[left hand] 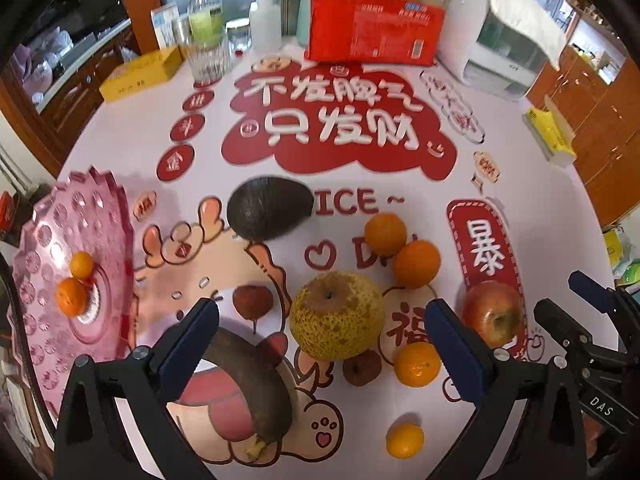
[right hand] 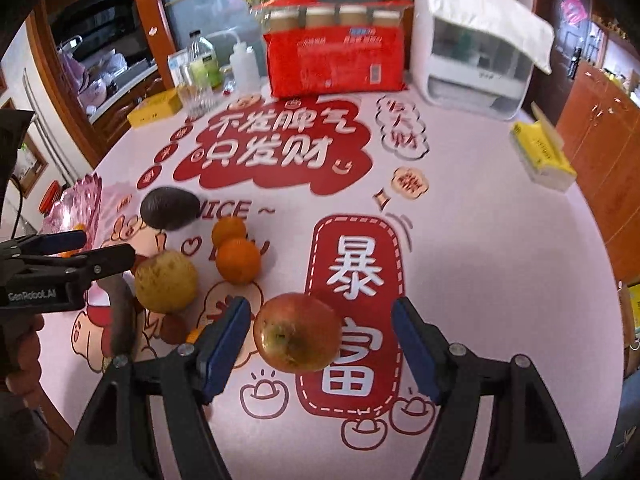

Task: Organize fruits
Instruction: 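Grasp the speckled pear with the left tool while the right tool grasps the red apple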

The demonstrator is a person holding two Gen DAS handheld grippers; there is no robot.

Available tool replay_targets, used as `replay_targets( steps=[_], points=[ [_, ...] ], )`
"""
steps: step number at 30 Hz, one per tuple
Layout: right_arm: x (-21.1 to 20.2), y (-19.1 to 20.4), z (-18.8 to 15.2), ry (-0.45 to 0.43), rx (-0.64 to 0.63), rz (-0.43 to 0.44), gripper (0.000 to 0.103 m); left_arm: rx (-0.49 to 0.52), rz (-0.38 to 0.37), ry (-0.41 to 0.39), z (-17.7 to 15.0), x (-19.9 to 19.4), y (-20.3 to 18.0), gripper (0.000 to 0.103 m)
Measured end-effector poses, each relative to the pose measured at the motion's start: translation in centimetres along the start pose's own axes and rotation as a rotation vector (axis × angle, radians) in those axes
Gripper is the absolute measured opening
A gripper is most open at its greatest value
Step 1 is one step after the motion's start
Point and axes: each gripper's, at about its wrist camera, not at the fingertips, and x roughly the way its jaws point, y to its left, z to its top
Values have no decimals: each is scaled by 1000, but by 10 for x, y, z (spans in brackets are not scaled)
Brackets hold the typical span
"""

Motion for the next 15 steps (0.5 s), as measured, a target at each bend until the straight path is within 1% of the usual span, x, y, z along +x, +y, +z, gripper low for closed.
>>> replay_targets(
  steps=[9, 15],
  points=[
    [32, -10, -1, 75, 10, 61, 73, -46, -21, 99, -11, 39, -3, 102],
    [44, -11, 2, 106, 18, 118, 73, -87, -35, 128, -11, 52, -3, 101]
  ],
)
